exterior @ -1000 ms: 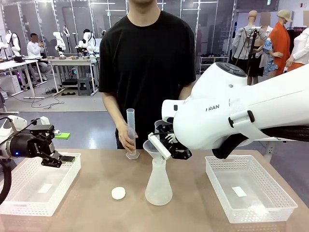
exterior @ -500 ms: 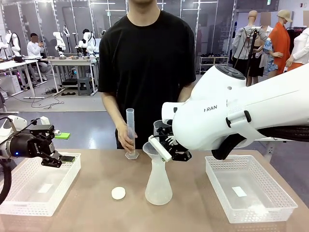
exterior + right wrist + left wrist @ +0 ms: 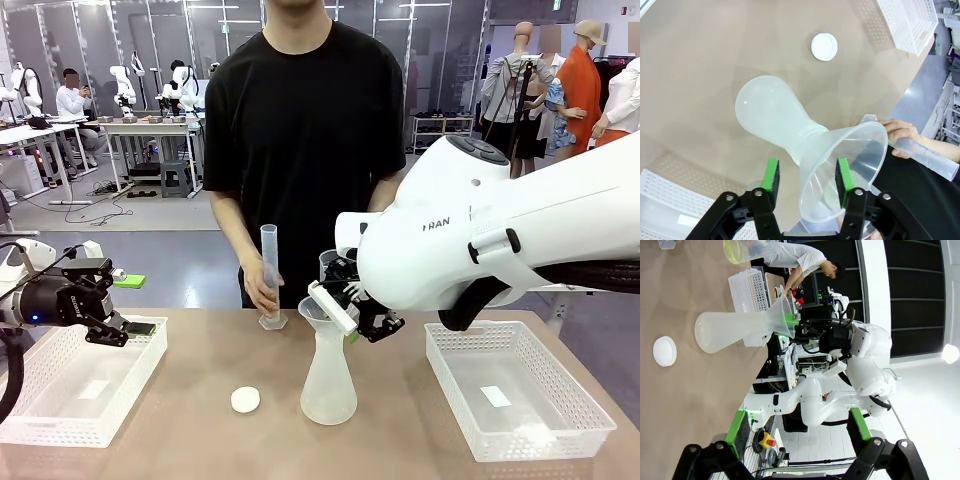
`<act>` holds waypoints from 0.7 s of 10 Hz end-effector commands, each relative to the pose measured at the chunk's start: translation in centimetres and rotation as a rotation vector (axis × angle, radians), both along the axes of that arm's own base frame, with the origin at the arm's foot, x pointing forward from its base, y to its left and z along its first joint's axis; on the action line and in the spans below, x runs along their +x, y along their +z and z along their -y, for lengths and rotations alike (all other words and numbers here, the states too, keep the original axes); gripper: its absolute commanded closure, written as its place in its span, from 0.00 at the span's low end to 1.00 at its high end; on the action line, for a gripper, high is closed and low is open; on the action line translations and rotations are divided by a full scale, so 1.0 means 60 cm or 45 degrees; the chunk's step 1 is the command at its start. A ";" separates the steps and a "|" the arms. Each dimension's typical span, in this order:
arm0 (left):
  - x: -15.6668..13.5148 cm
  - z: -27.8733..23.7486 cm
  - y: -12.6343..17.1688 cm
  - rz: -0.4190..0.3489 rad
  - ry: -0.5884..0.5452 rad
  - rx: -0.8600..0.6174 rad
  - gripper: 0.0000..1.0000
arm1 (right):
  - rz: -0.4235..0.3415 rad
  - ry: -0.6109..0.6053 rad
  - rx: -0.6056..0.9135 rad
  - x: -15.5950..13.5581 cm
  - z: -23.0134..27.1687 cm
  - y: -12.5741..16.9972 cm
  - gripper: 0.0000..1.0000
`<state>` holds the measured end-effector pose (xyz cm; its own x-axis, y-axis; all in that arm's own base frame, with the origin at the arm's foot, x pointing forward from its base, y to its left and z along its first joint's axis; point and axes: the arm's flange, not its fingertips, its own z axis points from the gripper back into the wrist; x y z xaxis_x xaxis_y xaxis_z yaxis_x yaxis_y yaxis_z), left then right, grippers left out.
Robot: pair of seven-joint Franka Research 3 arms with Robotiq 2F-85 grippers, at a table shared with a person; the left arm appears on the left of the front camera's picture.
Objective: Prepare the solutions needed for the experiment.
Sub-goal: Pick up the Plastic Funnel and insert it into the Big flask, then once the solution is in the Big flask , pick up the Plastic Funnel and place it back into the right Organizing basket.
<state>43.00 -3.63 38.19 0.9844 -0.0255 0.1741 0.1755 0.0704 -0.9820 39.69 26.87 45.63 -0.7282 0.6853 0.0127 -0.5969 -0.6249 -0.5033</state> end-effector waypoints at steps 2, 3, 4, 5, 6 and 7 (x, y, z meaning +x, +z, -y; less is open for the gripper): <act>0.001 0.002 0.003 0.015 0.007 -0.016 0.00 | 0.000 0.000 0.000 0.000 0.000 0.000 0.37; 0.001 0.002 0.003 0.015 0.007 -0.016 0.00 | 0.000 0.000 0.000 0.000 0.000 0.000 0.37; 0.001 0.002 0.003 0.015 0.007 -0.016 0.00 | 0.000 0.000 0.000 0.000 0.000 0.000 0.37; 0.001 0.002 0.003 0.015 0.007 -0.016 0.00 | 0.000 0.000 0.000 0.000 0.000 0.000 0.37; 0.001 0.002 0.003 0.015 0.007 -0.016 0.00 | 0.000 0.000 0.000 0.000 0.000 0.000 0.37; 0.001 0.002 0.003 0.015 0.007 -0.016 0.00 | 0.000 0.000 0.000 0.000 0.000 0.000 0.37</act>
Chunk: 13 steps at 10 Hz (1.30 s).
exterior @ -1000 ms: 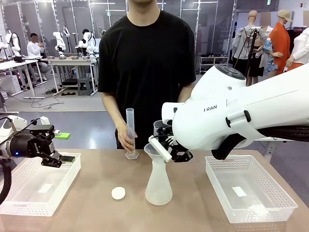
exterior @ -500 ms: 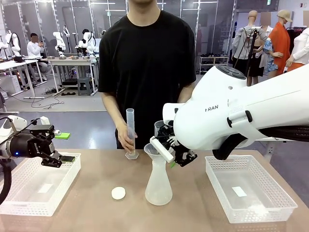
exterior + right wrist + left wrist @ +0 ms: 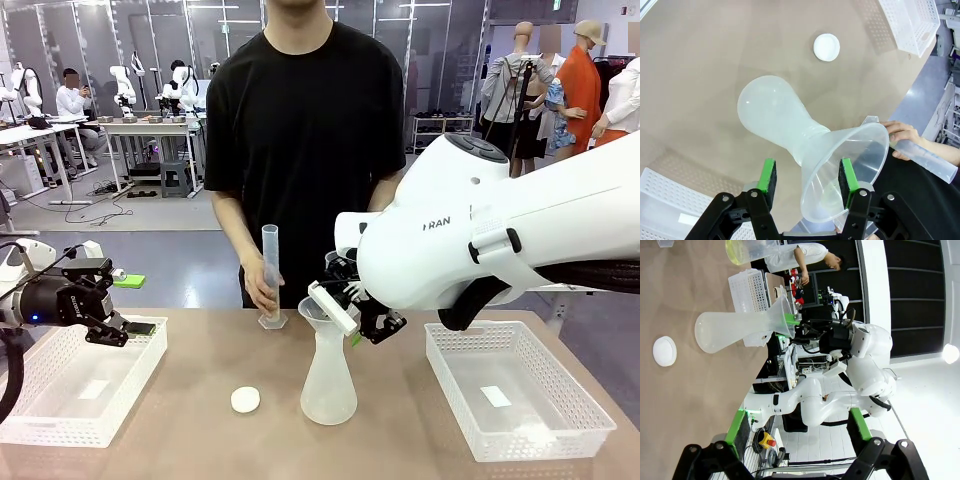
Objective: Prepare the solutions needed for the experiment.
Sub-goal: Once the solution is in the Big flask , pick up the Plastic Funnel and place it back into the right Organizing basket.
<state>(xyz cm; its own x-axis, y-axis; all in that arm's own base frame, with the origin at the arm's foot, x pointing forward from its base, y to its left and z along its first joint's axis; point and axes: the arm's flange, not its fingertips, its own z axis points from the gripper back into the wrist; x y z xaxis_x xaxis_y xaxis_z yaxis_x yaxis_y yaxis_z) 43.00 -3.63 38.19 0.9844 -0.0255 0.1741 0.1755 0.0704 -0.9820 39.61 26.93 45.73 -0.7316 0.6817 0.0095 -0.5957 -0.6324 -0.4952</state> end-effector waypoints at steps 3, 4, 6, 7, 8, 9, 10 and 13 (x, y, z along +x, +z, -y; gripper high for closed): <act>0.001 0.002 0.003 0.015 0.007 -0.016 0.00 | 0.005 -0.007 0.012 0.001 0.001 -0.002 0.37; 0.001 0.002 0.003 0.015 0.007 -0.016 0.00 | 0.005 -0.007 0.012 0.001 0.001 -0.002 0.37; 0.001 0.002 0.003 0.015 0.007 -0.016 0.00 | 0.039 0.001 0.003 -0.019 -0.001 0.017 0.37; 0.001 0.002 0.003 0.015 0.007 -0.016 0.00 | 0.051 0.008 0.018 -0.031 0.007 0.041 0.37; 0.001 0.002 0.003 0.015 0.007 -0.016 0.00 | 0.033 -0.001 0.042 -0.039 0.014 0.060 0.37; 0.001 0.002 0.003 0.015 0.007 -0.016 0.00 | 0.071 0.026 0.074 -0.044 0.019 0.080 0.37; 0.001 0.002 0.003 0.015 0.007 -0.016 0.00 | 0.082 0.010 0.068 -0.044 0.025 0.096 0.37; 0.001 0.002 0.003 0.015 0.007 -0.016 0.00 | -0.044 -0.036 0.155 -0.062 0.066 0.150 0.37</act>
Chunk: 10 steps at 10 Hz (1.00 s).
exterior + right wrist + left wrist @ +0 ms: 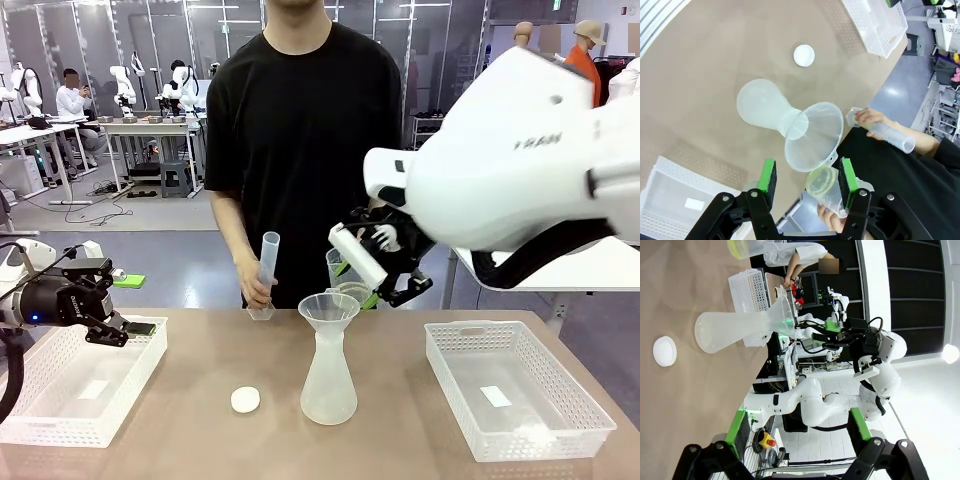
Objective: Prepare the solutions needed for the experiment.
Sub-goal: Once the solution is in the Big flask , pick up the Plastic Funnel and place it back into the right Organizing basket.
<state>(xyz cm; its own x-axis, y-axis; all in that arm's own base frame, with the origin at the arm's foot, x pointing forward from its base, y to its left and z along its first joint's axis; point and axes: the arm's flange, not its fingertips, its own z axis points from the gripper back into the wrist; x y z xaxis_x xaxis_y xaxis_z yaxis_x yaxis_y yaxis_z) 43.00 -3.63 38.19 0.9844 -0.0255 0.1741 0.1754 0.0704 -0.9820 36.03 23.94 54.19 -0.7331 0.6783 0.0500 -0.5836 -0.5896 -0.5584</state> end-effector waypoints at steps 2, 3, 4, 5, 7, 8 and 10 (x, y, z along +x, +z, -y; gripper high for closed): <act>0.001 0.002 0.003 0.015 0.007 -0.016 0.00 | -0.242 -0.268 0.139 0.026 0.059 0.013 0.37; 0.001 0.002 0.003 0.015 0.007 -0.016 0.00 | -0.349 -0.352 0.219 0.044 0.094 0.005 0.37; 0.001 0.002 0.003 0.015 0.007 -0.016 0.00 | -0.426 -0.467 0.279 0.059 0.127 -0.008 0.37; 0.001 0.002 0.003 0.015 0.007 -0.016 0.00 | -0.557 -0.566 0.357 0.068 0.156 -0.021 0.37; 0.001 0.002 0.003 0.015 0.007 -0.016 0.00 | -0.638 -0.769 0.446 0.076 0.194 -0.051 0.37; 0.001 0.002 0.003 0.015 0.007 -0.016 0.00 | -0.571 -0.741 0.435 0.073 0.198 -0.055 0.37; 0.001 0.002 0.003 0.015 0.007 -0.016 0.00 | -0.605 -0.656 0.365 0.080 0.203 -0.049 0.37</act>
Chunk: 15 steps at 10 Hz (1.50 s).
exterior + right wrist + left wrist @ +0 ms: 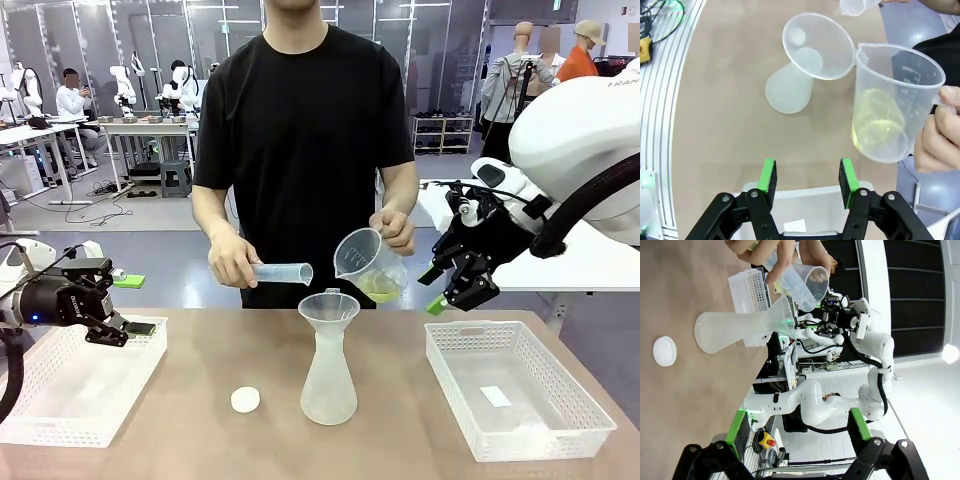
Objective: Prepare the solutions needed for the experiment.
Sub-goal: Once the solution is in the Big flask , pick up the Plastic Funnel and place it back into the right Organizing basket.
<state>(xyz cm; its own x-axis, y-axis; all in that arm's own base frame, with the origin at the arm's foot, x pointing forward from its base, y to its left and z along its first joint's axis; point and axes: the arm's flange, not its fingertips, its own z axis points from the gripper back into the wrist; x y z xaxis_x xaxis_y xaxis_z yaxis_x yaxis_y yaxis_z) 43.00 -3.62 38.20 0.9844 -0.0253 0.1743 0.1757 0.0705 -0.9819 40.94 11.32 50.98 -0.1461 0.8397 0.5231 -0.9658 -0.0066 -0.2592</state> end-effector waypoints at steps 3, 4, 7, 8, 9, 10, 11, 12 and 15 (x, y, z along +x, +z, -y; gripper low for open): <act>0.001 0.002 0.003 0.014 0.007 -0.016 0.00 | 0.002 0.013 -0.005 -0.002 -0.007 0.001 0.37; 0.001 0.002 0.003 0.014 0.007 -0.016 0.00 | -0.129 -0.126 0.128 0.010 0.009 -0.007 0.37; 0.001 0.002 0.003 0.014 0.007 -0.016 0.00 | -0.424 -0.455 0.358 0.024 0.093 -0.043 0.37; 0.001 0.002 0.003 0.014 0.007 -0.016 0.00 | -0.599 -0.597 0.415 0.032 0.123 -0.058 0.37; 0.001 0.002 0.003 0.014 0.007 -0.016 0.00 | -0.739 -0.697 0.545 0.044 0.151 -0.069 0.37; 0.001 0.002 0.003 0.014 0.007 -0.016 0.00 | -0.906 -0.834 0.713 0.065 0.179 -0.083 0.37; 0.001 0.002 0.003 0.014 0.007 -0.016 0.00 | -1.043 -0.936 0.762 0.082 0.194 -0.097 0.37; 0.001 0.002 0.003 0.014 0.007 -0.016 0.00 | -1.227 -0.949 0.870 0.094 0.203 -0.105 0.37; 0.001 0.002 0.003 0.014 0.007 -0.016 0.00 | -1.543 -1.070 1.081 0.098 0.227 -0.141 0.37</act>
